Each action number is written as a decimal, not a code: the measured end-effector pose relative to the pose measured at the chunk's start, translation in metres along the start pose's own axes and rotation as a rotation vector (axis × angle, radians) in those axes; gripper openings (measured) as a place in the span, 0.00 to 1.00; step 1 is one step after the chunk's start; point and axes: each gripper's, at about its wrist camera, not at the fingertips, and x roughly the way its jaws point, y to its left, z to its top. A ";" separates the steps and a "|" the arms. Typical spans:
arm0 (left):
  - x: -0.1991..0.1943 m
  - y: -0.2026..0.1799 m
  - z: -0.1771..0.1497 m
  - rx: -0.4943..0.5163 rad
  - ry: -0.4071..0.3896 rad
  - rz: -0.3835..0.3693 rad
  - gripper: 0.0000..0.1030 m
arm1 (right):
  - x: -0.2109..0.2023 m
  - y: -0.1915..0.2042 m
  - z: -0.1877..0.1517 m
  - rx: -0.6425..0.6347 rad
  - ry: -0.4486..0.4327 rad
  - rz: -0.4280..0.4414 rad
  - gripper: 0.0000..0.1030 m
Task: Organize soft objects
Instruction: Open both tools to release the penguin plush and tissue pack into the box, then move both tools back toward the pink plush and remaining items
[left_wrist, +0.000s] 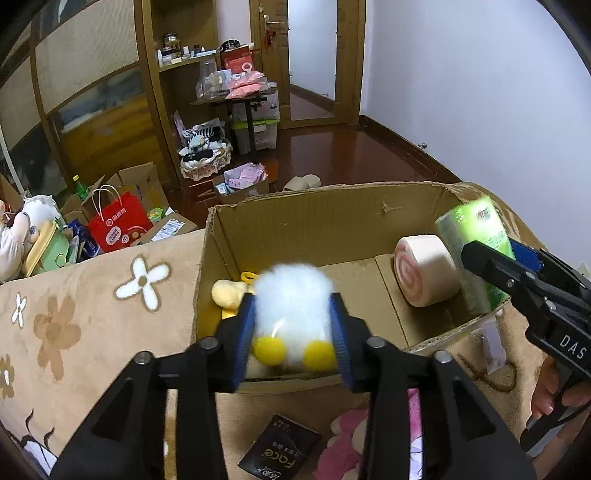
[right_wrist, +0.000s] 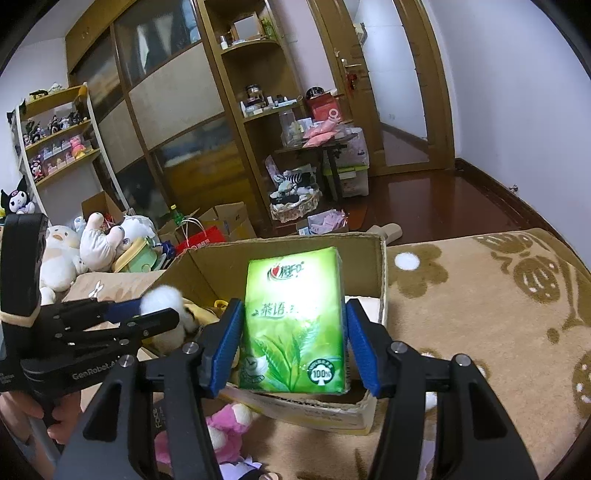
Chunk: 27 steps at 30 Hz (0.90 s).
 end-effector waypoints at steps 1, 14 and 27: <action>-0.002 0.000 0.000 0.000 -0.004 0.004 0.46 | 0.000 0.000 0.000 0.001 0.001 0.000 0.65; -0.024 0.005 -0.006 -0.022 -0.015 0.027 0.80 | -0.021 -0.003 -0.001 0.018 -0.024 -0.017 0.85; -0.059 0.019 -0.025 -0.077 0.024 0.056 0.90 | -0.065 0.002 -0.006 0.007 -0.054 -0.044 1.00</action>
